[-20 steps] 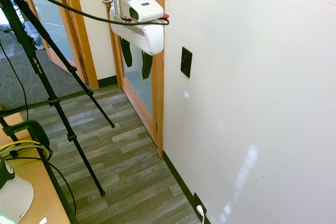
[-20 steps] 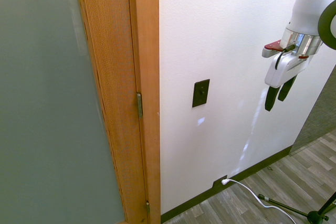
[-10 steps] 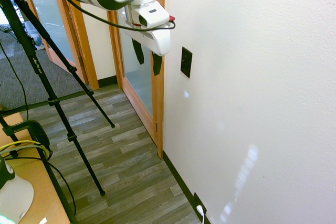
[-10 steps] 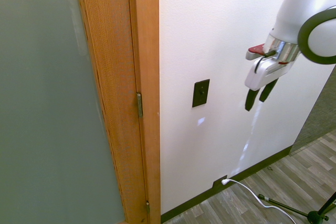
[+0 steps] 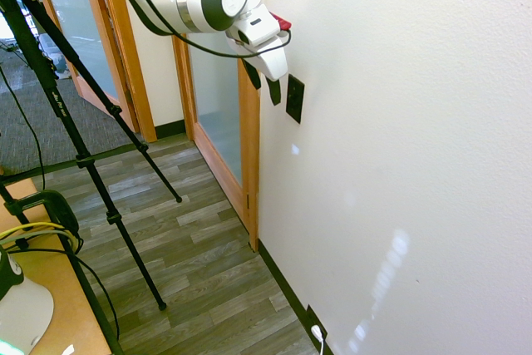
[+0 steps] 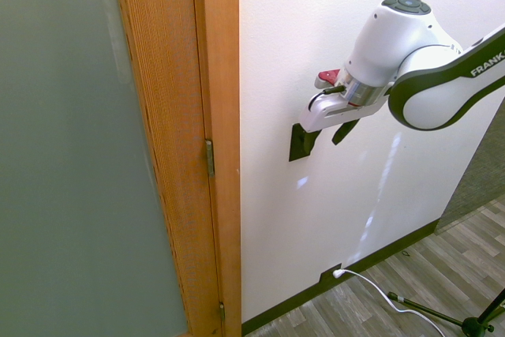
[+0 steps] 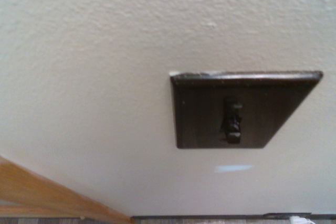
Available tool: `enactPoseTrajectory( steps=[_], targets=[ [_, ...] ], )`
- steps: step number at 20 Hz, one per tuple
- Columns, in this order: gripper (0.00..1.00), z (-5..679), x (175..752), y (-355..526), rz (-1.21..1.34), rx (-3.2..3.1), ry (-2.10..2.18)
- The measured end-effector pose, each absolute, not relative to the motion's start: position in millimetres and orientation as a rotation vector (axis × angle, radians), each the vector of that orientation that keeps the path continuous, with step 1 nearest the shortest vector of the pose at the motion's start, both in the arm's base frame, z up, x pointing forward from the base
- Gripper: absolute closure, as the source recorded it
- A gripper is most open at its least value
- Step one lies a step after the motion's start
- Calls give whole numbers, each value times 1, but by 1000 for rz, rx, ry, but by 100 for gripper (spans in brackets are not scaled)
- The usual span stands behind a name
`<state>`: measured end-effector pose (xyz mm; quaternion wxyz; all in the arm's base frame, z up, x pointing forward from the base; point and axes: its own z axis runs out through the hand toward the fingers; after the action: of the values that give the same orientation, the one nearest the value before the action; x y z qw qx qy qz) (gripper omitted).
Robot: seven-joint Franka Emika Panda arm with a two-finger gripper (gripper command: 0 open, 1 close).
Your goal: Turn off the light
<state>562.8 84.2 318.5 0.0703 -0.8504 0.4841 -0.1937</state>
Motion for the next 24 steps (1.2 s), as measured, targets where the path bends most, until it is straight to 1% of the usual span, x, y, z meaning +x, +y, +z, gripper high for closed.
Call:
enactPoseTrajectory(
  steps=[1,8,11,24],
  targets=[
    [100,313,565,84,-596,-2541,1469],
    [100,311,572,85,-761,-2442,1559],
    [100,310,573,95,-765,-2438,1574],
    [100,310,597,81,-802,-2403,1624]
  ],
)
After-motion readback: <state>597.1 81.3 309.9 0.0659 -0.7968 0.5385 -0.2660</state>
